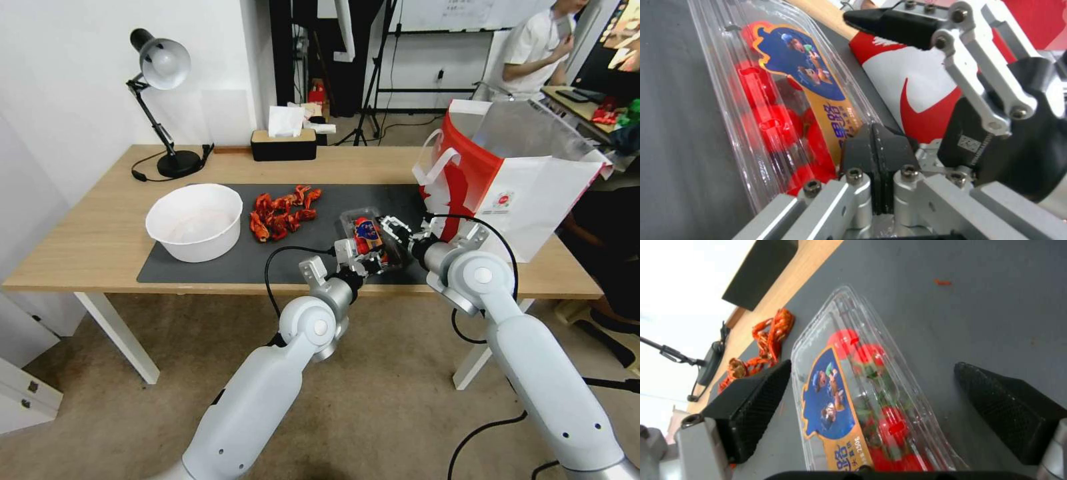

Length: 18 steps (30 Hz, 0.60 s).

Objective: Close the disposable takeout box, then place it into the delivery bag.

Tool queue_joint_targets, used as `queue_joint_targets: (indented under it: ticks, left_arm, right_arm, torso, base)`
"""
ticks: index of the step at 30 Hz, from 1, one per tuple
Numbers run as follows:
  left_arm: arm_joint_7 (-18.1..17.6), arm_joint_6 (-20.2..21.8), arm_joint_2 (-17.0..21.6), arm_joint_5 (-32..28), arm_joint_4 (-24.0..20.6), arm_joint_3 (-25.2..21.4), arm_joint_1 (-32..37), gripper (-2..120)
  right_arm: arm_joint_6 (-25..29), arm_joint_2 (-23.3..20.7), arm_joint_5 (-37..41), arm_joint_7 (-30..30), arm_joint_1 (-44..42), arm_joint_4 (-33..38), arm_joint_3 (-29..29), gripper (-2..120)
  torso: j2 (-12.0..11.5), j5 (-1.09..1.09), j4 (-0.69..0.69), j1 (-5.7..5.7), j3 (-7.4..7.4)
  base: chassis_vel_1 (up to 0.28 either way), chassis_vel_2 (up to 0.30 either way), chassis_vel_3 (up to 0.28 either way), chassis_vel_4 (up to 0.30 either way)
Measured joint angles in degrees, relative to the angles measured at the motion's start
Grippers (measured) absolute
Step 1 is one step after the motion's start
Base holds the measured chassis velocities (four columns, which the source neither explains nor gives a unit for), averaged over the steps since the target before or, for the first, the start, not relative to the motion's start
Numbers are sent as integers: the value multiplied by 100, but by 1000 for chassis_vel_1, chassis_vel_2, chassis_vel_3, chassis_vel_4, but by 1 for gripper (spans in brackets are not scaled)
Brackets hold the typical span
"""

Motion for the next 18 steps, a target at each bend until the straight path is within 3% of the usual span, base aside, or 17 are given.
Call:
queue_joint_targets:
  ticks: [6,7,18]
  left_arm:
    - [0,0,-4,0,-1,1,0,0]
    - [0,0,-5,0,-1,1,1,0]
    - [0,-4,-12,1,-1,2,7,0]
  right_arm:
    - [-100,0,65,21,34,-63,-4,84]
    - [-113,-5,72,21,36,-80,-4,77]
    - [-185,18,126,21,9,-133,7,51]
  torso:
    - [0,0,0,0,0]
    - [0,0,0,0,0]
    - [0,0,0,0,0]
  base:
    - [0,0,0,0]
    - [0,0,0,0]
    - [0,0,0,0]
